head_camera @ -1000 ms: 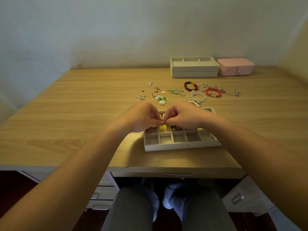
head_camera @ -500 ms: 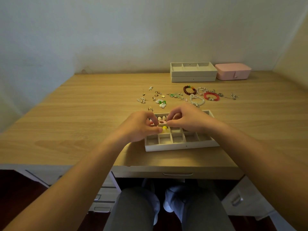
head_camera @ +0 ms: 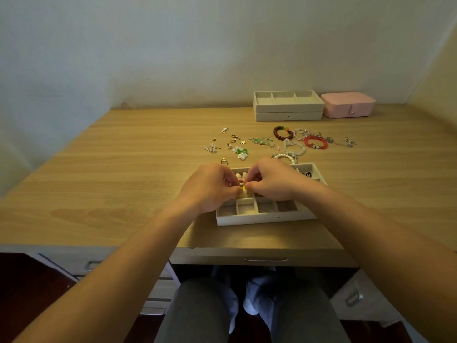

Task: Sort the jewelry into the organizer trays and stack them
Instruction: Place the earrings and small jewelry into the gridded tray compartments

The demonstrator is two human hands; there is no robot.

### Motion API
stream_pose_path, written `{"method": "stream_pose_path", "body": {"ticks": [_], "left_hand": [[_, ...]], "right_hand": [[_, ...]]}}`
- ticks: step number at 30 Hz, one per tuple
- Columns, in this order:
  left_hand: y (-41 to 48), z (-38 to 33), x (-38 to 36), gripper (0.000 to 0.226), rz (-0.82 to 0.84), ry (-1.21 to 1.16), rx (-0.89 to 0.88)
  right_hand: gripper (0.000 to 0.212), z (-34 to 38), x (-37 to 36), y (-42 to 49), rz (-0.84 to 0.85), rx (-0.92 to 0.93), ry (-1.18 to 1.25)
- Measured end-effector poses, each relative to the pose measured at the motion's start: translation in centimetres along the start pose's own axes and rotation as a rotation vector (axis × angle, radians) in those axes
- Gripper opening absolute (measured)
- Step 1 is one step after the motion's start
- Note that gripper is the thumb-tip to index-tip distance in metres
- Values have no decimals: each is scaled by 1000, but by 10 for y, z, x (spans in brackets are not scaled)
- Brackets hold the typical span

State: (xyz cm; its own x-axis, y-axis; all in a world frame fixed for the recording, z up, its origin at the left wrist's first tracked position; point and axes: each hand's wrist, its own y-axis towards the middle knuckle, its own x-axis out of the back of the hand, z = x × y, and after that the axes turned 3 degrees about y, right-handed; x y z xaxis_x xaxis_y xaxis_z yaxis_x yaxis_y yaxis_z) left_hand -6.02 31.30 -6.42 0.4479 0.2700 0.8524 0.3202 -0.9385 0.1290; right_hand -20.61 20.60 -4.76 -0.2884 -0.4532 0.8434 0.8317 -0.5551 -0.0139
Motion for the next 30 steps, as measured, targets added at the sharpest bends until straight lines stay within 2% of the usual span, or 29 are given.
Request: {"method": "stream_pose_path", "body": {"ticks": [7, 10, 13, 16, 22, 26, 30], "left_hand": [[4, -2, 1, 11, 7, 68, 2], [4, 1, 6, 7, -41, -35, 5], [4, 9, 6, 6, -120, -92, 66], [1, 14, 1, 10, -111, -38, 129], [3, 17, 2, 17, -84, -48, 173], [2, 22, 13, 15, -79, -16, 190], [-2, 22, 19, 16, -100, -33, 81]], "right_hand": [[10, -1, 0, -1, -94, -20, 75], [10, -2, 1, -1, -140, -30, 120], [14, -7, 4, -1, -199, -64, 88], [17, -11, 9, -5, -233, -90, 17], [15, -12, 9, -6, -98, -125, -65], [14, -4, 2, -4, -115, -91, -72], [16, 3, -5, 4, -106, -74, -88]]}}
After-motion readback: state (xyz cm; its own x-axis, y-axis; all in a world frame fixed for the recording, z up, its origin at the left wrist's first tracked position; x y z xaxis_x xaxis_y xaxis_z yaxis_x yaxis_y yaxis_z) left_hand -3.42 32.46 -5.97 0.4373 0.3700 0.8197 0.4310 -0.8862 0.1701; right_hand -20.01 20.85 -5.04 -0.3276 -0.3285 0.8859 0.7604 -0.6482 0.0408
